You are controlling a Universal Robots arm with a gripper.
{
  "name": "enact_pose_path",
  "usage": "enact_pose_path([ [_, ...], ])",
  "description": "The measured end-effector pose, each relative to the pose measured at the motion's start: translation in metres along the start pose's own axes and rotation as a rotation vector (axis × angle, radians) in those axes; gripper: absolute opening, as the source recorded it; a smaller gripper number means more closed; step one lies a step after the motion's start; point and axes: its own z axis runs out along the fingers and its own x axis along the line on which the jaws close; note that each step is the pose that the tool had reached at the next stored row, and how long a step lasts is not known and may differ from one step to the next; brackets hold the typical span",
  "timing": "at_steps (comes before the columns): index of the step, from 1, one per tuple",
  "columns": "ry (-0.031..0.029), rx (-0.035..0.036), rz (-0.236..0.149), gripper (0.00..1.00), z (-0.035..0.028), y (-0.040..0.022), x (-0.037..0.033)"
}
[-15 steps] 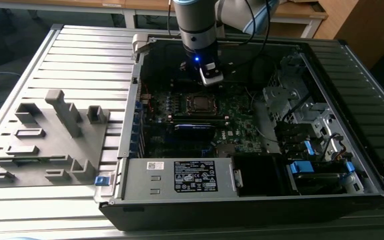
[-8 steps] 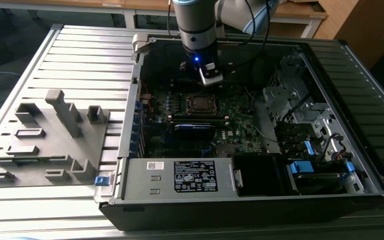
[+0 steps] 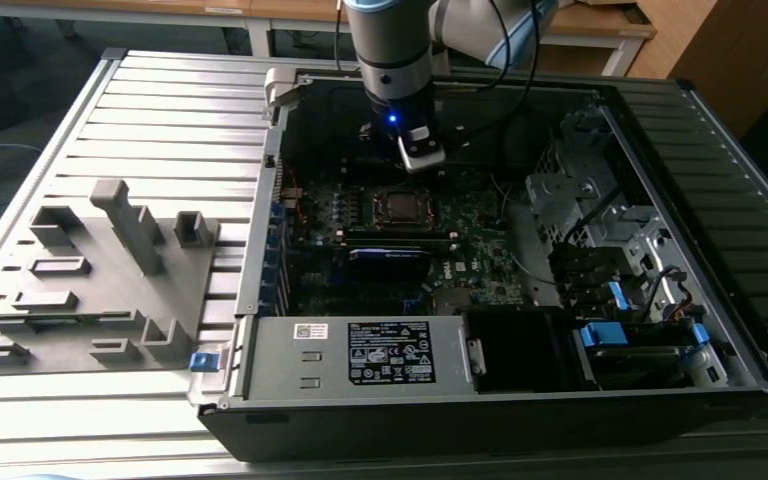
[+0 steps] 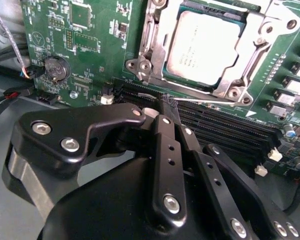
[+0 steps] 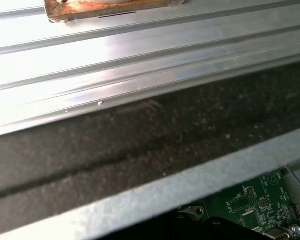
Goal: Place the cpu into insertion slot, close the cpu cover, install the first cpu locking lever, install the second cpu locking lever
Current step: 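Install the first cpu locking lever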
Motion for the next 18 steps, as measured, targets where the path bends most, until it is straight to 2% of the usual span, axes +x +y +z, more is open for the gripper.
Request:
enact_pose_path([
  [6, -0.0108, 0.0089, 0.049, 0.11, 0.0013, -0.0002, 0.0002],
  [18, -0.0113, 0.0095, 0.052, 0.11, 0.0022, 0.0024, 0.0012],
])
